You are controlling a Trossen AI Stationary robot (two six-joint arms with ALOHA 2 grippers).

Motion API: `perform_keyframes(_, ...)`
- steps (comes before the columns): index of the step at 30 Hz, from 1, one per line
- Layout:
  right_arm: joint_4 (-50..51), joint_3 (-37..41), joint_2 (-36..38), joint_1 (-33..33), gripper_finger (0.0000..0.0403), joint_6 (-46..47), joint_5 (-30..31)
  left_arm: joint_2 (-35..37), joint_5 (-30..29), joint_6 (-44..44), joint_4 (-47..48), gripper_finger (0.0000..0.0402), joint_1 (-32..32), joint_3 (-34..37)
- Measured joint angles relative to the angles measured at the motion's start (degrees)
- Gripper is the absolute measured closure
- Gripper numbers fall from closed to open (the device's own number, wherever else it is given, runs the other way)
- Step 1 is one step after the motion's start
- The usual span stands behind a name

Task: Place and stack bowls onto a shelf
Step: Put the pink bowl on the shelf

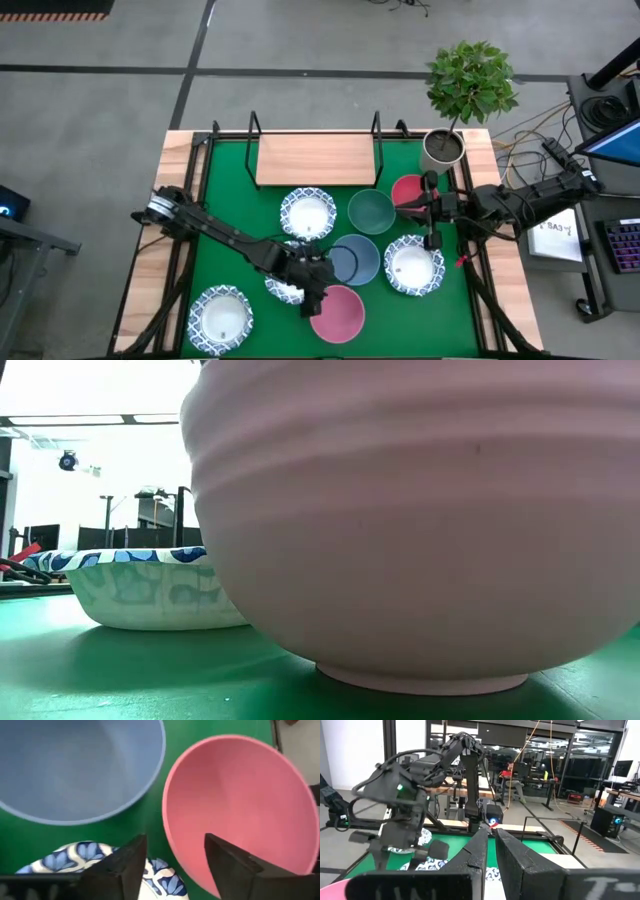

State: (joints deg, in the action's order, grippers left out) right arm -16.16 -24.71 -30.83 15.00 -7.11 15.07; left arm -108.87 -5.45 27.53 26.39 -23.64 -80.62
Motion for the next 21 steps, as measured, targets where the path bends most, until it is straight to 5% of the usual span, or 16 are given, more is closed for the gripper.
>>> perform_keyframes(12,0.96,-0.15,0.02,0.00,0.0374,0.00,0.00,-4.75,0.69,2.53,3.13,0.0209,-0.08,-2.38)
perform_keyframes(21,0.94,-0.15,-0.04,0.00,0.0374,0.00,0.02,-4.84,1.54,4.94,2.73,0.0356,-0.30,-2.34)
